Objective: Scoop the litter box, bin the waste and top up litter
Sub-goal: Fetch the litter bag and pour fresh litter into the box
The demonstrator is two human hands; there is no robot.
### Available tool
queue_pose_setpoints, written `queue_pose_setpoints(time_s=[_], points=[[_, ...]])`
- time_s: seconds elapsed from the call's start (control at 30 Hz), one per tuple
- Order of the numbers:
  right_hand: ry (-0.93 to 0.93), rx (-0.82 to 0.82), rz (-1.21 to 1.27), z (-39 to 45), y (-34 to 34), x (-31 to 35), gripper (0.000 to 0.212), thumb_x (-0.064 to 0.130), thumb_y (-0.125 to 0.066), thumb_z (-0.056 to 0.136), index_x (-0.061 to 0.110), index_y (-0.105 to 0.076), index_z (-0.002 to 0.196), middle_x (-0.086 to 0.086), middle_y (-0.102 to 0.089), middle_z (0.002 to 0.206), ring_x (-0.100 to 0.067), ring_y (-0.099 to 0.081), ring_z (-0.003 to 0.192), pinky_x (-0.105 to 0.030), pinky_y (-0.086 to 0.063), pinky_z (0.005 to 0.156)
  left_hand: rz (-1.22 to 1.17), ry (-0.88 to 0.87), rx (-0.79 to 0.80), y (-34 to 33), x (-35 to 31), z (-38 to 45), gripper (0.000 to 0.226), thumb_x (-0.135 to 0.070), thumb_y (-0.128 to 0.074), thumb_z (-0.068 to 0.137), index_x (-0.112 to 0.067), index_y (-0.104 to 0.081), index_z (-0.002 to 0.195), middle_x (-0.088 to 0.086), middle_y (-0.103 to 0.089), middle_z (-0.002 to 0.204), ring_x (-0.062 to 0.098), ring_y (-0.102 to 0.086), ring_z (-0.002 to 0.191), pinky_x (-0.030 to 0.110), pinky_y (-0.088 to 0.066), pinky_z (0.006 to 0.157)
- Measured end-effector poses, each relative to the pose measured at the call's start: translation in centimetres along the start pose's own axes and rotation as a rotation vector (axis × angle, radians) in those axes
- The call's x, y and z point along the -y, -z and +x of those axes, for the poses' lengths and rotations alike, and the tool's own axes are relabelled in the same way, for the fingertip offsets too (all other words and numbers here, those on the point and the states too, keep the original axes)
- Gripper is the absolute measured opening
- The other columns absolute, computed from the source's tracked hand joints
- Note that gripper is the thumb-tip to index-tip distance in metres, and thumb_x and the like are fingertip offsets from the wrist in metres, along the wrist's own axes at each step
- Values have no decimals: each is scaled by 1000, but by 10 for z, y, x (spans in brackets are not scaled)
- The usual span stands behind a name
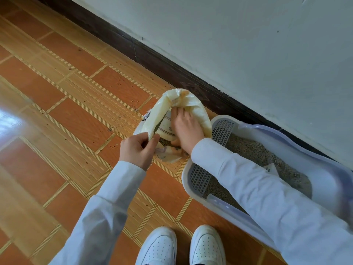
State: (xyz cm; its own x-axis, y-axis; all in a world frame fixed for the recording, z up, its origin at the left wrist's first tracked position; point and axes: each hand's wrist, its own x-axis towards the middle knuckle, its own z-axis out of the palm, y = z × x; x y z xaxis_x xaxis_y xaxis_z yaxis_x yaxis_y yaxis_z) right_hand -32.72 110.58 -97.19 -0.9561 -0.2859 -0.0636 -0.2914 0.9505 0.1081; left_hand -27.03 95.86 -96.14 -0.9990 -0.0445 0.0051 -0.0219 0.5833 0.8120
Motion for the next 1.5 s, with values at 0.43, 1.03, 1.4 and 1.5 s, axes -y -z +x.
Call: queue_pose_setpoints(time_s=[0.43,1.03,1.4,1.5], points=[[-299,512,936,-9,18,-40,86,58,-79,61,6,-53,123,-3,-64,109,-20,-62,97,-31,-54,76,3,25,20,-4,-7,-6,50,-24,-60,91,-17,-43,45,-4,-30,36,12,-26,35,25,-23,44],[-464,320,1797,-121,26,-119,64,31,-83,68,10,-58,123,-5,-55,90,-7,-43,66,-22,-34,60,-90,54,-44,-27,-23,-25,38,-43,-52,80,-17,-61,53,23,-58,51,34,-50,47,38,-40,50],[-769,80,1243,-186,12,-152,81,43,-87,60,29,-45,127,13,-52,121,-5,-50,109,-24,-40,85,-69,95,-17,-38,-23,-27,54,-49,-54,76,3,-65,66,29,-60,59,42,-59,60,51,-51,58],[-761,36,1135,-193,6,-152,87,41,-86,60,32,-37,130,7,-46,129,-10,-45,117,-28,-38,87,-86,128,-18,-40,-24,-26,48,-45,-55,76,1,-66,67,28,-62,61,31,-54,56,50,-48,60]])
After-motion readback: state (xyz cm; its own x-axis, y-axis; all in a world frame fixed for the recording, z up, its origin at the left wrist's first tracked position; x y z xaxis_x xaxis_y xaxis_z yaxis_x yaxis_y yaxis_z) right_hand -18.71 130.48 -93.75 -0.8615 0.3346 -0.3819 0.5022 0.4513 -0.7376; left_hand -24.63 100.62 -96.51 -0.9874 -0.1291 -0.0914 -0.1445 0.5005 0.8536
